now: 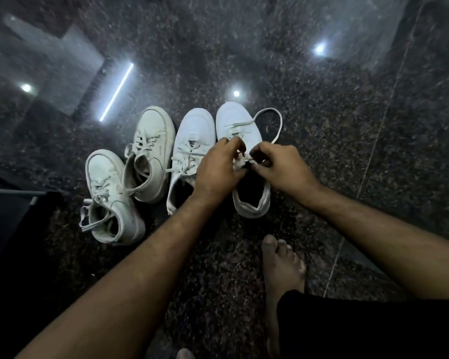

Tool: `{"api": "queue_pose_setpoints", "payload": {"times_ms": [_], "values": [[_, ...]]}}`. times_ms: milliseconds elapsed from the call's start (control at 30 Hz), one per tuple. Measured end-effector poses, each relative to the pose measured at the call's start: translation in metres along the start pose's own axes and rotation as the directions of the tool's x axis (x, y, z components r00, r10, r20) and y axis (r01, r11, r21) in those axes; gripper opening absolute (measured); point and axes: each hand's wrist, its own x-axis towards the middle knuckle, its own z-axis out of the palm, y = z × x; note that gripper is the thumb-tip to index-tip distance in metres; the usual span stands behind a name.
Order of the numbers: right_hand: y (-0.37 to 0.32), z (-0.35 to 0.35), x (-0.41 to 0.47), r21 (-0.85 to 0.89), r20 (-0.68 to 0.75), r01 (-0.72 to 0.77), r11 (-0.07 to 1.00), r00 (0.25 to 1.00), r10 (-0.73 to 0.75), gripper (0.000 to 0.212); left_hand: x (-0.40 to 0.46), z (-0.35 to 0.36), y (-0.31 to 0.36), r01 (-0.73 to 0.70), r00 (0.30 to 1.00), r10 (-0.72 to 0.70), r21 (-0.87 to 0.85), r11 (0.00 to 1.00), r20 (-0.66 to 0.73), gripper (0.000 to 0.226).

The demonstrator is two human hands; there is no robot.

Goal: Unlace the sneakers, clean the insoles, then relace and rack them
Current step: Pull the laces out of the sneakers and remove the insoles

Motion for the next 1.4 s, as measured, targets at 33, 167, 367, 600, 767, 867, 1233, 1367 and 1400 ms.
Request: {"api": "queue_pose_setpoints", "payload": {"times_ms": [33,167,367,600,767,867,1233,1367,1400], "values": [[0.002,0.000,0.000,0.042,-0.005,-0.031,0.999,1.000,0.031,0.016,-0.001,-0.002,-0.003,0.030,0.999,-0.031,-0.050,0.998,-0.021,0.032],[0.012,0.004,0.005,0.150,0.002,-0.192,0.970,0.981,0.194,0.019,-0.013,-0.004,-0.007,0.222,0.969,-0.239,-0.208,0.953,-0.061,0.042],[0.003,0.001,0.000,0.057,0.052,-0.046,0.997,0.998,0.044,0.027,-0.017,0.001,-0.001,0.142,0.989,-0.143,-0.046,0.989,-0.024,0.044],[0.001,0.004,0.000,-0.052,0.068,0.092,0.994,0.994,-0.088,0.033,-0.011,-0.005,0.001,0.124,0.991,-0.127,0.057,0.991,0.051,0.033],[-0.004,0.003,0.004,-0.084,0.092,0.101,0.991,0.991,-0.093,0.021,0.002,-0.011,-0.003,0.199,0.962,-0.150,-0.211,0.957,0.227,0.035],[-0.006,0.003,0.007,-0.120,0.099,0.105,0.987,0.991,-0.094,0.022,-0.001,-0.030,-0.002,0.353,0.925,-0.193,-0.558,0.750,0.326,0.040],[-0.034,-0.030,0.017,0.940,0.015,-0.126,0.317,0.944,0.328,0.025,0.011,-0.126,0.021,0.334,0.868,-0.445,-0.923,0.193,0.221,0.029],[-0.038,-0.050,0.029,0.998,0.046,-0.024,-0.054,0.896,0.441,0.031,0.013,-0.147,0.024,0.208,0.863,-0.494,-0.965,0.158,0.105,0.021],[-0.038,-0.052,0.032,0.998,0.048,-0.022,-0.062,0.884,0.466,0.031,0.015,-0.151,0.024,0.179,0.864,-0.492,-0.978,0.108,0.104,0.019]]}}
